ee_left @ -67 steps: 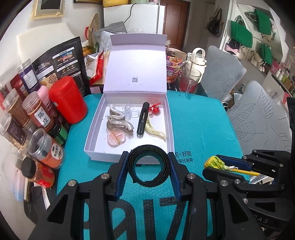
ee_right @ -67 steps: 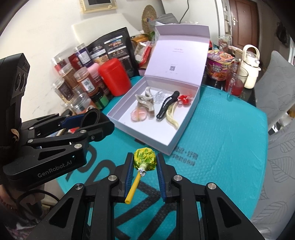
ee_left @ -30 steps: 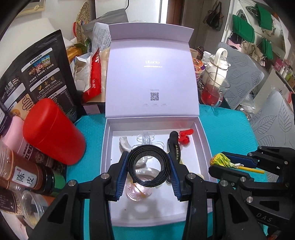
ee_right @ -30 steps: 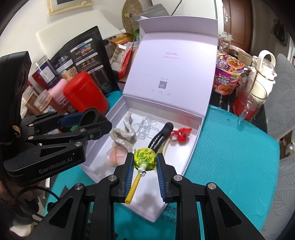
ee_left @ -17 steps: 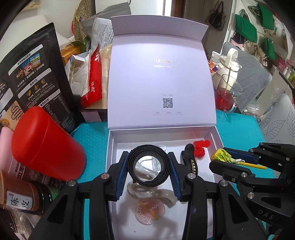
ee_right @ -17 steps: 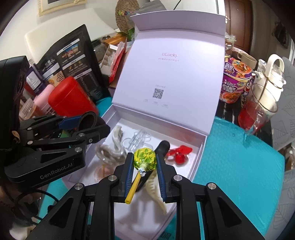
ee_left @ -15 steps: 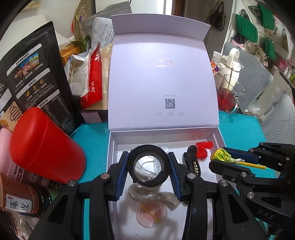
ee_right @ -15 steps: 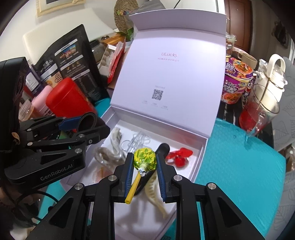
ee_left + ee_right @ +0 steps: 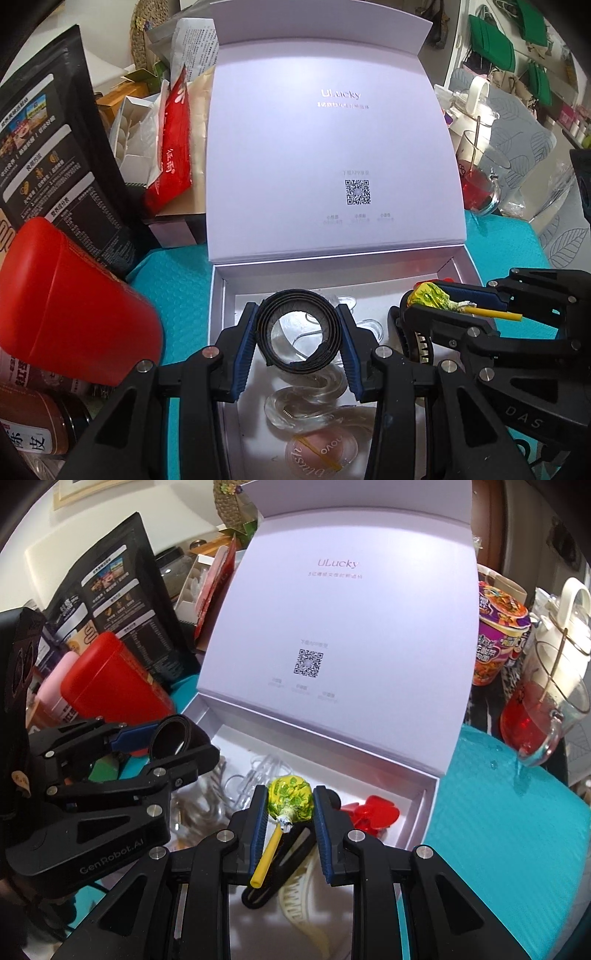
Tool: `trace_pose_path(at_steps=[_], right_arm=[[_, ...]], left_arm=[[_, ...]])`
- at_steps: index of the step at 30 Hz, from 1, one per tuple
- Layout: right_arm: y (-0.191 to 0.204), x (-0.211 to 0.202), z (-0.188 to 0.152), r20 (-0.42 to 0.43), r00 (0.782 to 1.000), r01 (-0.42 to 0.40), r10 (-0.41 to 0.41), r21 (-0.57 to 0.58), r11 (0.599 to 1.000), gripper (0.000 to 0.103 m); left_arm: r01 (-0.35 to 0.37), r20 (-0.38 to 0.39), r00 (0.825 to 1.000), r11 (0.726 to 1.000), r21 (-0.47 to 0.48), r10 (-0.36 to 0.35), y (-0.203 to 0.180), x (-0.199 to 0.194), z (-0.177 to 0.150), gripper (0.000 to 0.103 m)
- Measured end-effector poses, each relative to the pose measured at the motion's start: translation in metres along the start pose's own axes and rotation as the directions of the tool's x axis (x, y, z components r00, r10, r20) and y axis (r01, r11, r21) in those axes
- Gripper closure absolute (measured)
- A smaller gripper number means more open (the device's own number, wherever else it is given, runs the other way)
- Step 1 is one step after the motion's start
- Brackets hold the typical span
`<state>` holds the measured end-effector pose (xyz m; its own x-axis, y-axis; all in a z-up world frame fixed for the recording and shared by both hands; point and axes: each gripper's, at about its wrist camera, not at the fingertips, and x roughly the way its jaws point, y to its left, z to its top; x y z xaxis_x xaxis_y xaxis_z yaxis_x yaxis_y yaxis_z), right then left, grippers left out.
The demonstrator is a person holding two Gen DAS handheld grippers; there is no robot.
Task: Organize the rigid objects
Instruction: 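Open the left tool to drop the ring in the box while the right tool drops the lollipop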
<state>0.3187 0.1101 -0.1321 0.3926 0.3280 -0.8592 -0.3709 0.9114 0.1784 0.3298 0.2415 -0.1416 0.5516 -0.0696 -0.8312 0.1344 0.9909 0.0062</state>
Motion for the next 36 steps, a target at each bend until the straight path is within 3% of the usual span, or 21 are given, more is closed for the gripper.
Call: trace_pose_path(at_steps=[16, 36], right_arm=[[-0.008, 0.025, -0.004, -0.026, 0.999, 0.027, -0.027, -0.007, 1.0, 0.079], [-0.007, 0.031, -0.003, -0.038, 0.998, 0.042, -0.043, -0.027, 0.999, 0.075]], left_arm=[[0.016, -0.083, 0.996, 1.0, 0.001, -0.016, -0.002, 0.03, -0.003, 0.062], [-0.032, -0.093, 0.995, 0.999, -0.006, 0.031, -0.009, 0.047, 0.006, 0.062]])
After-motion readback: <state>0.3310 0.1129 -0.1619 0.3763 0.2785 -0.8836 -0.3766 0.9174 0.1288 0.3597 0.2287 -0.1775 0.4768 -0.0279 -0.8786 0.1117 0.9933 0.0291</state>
